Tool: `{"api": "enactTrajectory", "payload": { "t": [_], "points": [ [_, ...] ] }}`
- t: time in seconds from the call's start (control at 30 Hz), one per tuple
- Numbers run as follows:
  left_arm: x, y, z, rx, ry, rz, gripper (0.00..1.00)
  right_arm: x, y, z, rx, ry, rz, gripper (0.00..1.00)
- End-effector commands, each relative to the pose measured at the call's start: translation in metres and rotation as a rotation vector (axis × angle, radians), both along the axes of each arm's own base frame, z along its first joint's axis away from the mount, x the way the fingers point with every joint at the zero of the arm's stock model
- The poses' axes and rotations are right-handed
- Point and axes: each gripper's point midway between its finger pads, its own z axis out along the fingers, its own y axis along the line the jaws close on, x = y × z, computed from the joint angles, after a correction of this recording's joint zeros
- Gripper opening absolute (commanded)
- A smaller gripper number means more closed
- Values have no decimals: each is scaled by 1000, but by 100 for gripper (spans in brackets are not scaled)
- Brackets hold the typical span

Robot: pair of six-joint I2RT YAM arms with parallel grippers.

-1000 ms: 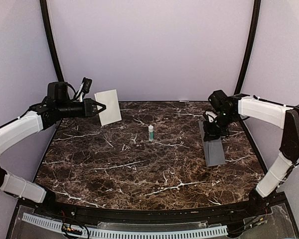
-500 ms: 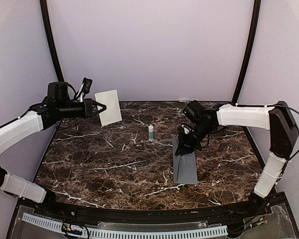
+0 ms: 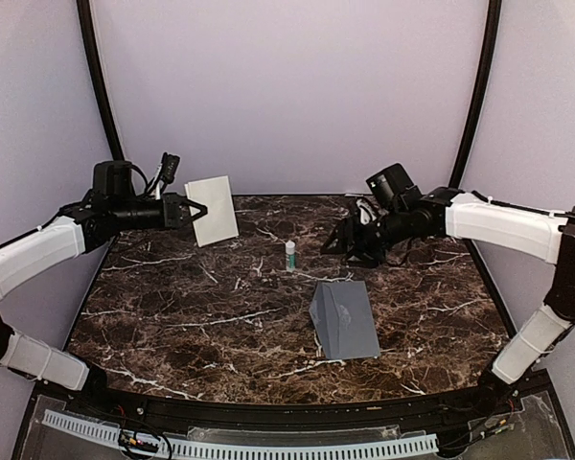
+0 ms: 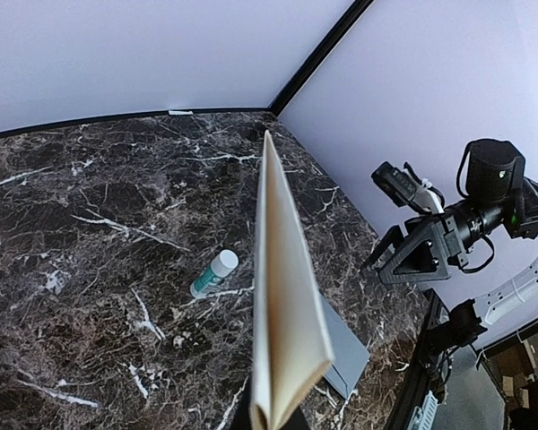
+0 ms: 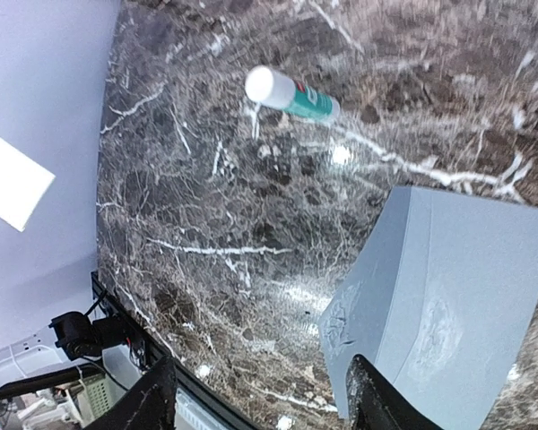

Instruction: Place the letter into the envelope and seal it

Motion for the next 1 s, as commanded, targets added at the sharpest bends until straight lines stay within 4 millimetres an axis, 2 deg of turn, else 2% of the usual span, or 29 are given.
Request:
{"api": "enactTrajectory", "payload": {
  "t": [0.0, 0.2, 0.33, 0.43, 0.53, 0.73, 0.77, 0.8, 0.83, 0.87, 0.97],
  "points": [
    [-8, -9, 10, -76, -14, -61, 0, 8, -19, 27, -13, -194, -47, 64],
    [-27, -35, 7, -125, 39, -87, 0, 2, -42, 40, -7, -341, -79, 68],
    [-54, -71, -4, -158, 137, -129, 0, -5, -56, 37, -33, -384, -90, 68],
    [-80, -100, -11, -187, 189, -171, 0, -9, -72, 23, -77, -388, -125, 69],
    [-97, -123, -29, -213, 284, -179, 0, -14, -84, 9, -93, -380, -149, 70],
    [-127, -176, -66, -231, 438, -219, 0, -23, -94, -23, -90, -344, -147, 71],
    [-128, -183, -76, -224, 456, -225, 0, -24, -97, -28, -102, -336, -147, 72],
    [-132, -191, -76, -225, 463, -236, 0, -25, -97, -34, -112, -329, -144, 71],
    [-132, -196, -89, -201, 487, -230, 0, -26, -99, -39, -123, -324, -142, 72],
    [-133, -202, -89, -198, 490, -232, 0, -27, -100, -45, -131, -316, -138, 72],
    [-129, -211, -109, -168, 522, -208, 0, -30, -102, -61, -151, -289, -115, 72]
  ]
}}
